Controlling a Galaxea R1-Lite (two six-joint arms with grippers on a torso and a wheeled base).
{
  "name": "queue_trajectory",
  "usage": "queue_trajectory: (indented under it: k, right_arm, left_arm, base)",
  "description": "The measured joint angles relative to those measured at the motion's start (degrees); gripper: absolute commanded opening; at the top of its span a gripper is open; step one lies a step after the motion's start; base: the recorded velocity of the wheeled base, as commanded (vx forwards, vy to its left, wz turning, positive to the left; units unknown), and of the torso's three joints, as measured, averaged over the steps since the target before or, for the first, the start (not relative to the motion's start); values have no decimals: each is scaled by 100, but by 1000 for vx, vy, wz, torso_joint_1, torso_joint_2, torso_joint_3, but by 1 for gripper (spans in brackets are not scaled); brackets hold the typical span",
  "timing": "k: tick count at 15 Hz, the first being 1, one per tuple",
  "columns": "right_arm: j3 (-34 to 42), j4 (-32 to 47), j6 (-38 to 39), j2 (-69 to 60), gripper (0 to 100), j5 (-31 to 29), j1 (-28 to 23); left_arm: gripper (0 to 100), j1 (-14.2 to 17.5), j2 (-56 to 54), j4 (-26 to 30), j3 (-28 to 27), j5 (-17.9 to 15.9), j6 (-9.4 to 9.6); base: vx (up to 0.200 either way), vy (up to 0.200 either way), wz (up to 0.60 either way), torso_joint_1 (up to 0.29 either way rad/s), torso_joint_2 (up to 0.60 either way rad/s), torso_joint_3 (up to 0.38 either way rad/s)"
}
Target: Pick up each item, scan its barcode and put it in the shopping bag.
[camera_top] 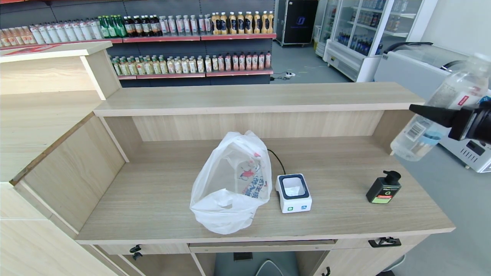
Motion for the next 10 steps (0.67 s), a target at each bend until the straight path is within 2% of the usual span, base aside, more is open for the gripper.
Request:
queue_trajectory:
  k: [2,3,4,7,10]
  right_arm:
    - [234,-361,-1142,318,0,-325,-444]
    - [289,-651,-1375,475,0,-474,-592]
    - [315,-820,-1538,605,0,-556,-673]
    - [364,-859,-2795,784,0,-619,-818]
    - [375,-862,-3020,869,0,-619,-896]
  left_arm:
    - [0,0,0,0,0,0,0]
    - [0,2,0,0,0,0,0]
    - [0,5,0,0,0,0,5]
    - [0,2,0,0,0,0,5]
    - [0,0,0,0,0,0,2]
  base:
    - [0,0,0,0,0,0]
    - [0,0,0,0,0,0]
    - [0,0,0,0,0,0]
    - [0,0,0,0,0,0]
    - [0,0,0,0,0,0]
